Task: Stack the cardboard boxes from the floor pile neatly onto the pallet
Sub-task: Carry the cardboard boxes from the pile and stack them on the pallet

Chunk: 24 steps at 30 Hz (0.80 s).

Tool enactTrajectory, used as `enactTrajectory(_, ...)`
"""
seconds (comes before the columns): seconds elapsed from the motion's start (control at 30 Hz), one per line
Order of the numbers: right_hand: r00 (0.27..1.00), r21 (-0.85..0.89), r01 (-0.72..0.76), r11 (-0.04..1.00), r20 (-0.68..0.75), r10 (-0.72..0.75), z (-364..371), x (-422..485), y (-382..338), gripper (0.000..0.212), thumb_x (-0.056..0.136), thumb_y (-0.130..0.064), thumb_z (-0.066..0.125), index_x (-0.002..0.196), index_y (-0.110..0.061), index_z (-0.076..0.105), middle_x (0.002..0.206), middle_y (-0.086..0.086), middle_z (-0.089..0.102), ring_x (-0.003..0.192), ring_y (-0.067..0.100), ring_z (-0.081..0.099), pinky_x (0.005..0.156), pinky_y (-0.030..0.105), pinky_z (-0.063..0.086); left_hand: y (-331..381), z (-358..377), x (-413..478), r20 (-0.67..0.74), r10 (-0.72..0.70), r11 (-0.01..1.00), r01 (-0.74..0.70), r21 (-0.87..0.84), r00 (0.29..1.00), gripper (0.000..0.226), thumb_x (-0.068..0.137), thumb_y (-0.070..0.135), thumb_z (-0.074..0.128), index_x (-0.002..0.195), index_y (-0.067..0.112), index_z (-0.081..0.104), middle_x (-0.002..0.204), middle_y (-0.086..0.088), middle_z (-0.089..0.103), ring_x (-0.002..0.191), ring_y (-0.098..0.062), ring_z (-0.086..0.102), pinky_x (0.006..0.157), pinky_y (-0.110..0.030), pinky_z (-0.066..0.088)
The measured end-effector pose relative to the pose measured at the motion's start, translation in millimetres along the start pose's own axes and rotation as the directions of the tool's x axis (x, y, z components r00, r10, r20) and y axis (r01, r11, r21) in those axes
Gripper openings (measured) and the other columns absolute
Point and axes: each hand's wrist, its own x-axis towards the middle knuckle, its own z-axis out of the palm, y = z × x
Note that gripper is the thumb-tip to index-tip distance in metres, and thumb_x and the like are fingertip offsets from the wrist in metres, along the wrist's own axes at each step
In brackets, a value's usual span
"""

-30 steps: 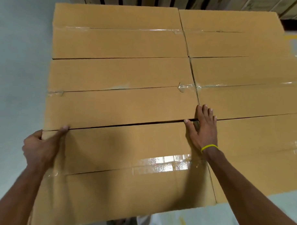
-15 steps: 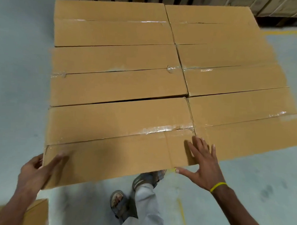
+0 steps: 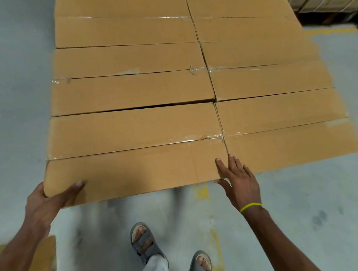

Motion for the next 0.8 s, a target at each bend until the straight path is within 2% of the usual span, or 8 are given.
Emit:
enactTrajectory(0.1, 1.000, 0.062, -0.002, 0.998, -0.030, 0.004, 2, -3, 1, 0.066, 0.093, -0.049, 0.061, 0.153, -0.031, 0.038, 0.157, 0.010, 0.042, 0.144, 0.028, 0.041, 0.111, 0.047, 0.042, -6, 1, 4, 0.006, 0.029, 0.999, -0.029, -0.028, 1.000, 0.091, 0.061, 0.044, 0.093, 0.138, 0.013, 0.058, 0.126, -0.016, 0.065, 0.111, -0.039, 0.060, 0.100, -0.055, 0.051)
enactTrajectory(0.2, 0.999, 0.185, -0.033, 0.982, -0.032, 0.039, 5, -7, 5, 0.066, 0.095, -0.057, 0.044, 0.154, -0.028, 0.037, 0.160, 0.007, 0.037, 0.148, 0.024, 0.033, 0.116, 0.046, 0.034, -9, 5, 6, 0.021, 0.021, 0.999, -0.020, -0.033, 1.000, 0.082, 0.066, 0.034, 0.093, 0.137, 0.011, 0.058, 0.124, -0.016, 0.066, 0.109, -0.038, 0.061, 0.099, -0.052, 0.051)
enactTrajectory(0.33, 0.998, 0.196, -0.060, 0.979, -0.016, 0.064, 5, -4, 11, 0.071, 0.094, -0.064, 0.037, 0.155, -0.029, 0.035, 0.161, 0.003, 0.035, 0.150, 0.022, 0.030, 0.119, 0.045, 0.031, -10, 10, 6, 0.023, 0.012, 1.000, -0.011, -0.021, 1.000, 0.104, 0.048, 0.050, 0.102, 0.137, 0.016, 0.059, 0.121, -0.011, 0.068, 0.110, -0.038, 0.065, 0.101, -0.058, 0.053)
enactTrajectory(0.57, 0.995, 0.186, -0.097, 0.978, -0.014, 0.101, 2, 0, 7, 0.067, 0.093, -0.063, 0.033, 0.154, -0.034, 0.034, 0.160, -0.002, 0.036, 0.149, 0.019, 0.032, 0.116, 0.040, 0.031, -16, 11, 9, 0.024, 0.028, 0.999, -0.028, -0.028, 0.999, 0.090, 0.056, 0.045, 0.095, 0.134, 0.018, 0.061, 0.120, -0.011, 0.070, 0.108, -0.038, 0.066, 0.101, -0.059, 0.052)
enactTrajectory(0.8, 0.991, 0.158, -0.130, 0.979, 0.005, 0.131, 4, 1, 7, 0.069, 0.093, -0.063, 0.036, 0.155, -0.036, 0.030, 0.160, -0.007, 0.033, 0.147, 0.015, 0.033, 0.112, 0.031, 0.025, -18, 13, 8, -0.008, 0.001, 0.999, -0.001, 0.046, 1.000, 0.115, 0.039, 0.062, 0.100, 0.136, 0.018, 0.058, 0.122, -0.012, 0.068, 0.110, -0.039, 0.063, 0.101, -0.057, 0.051)
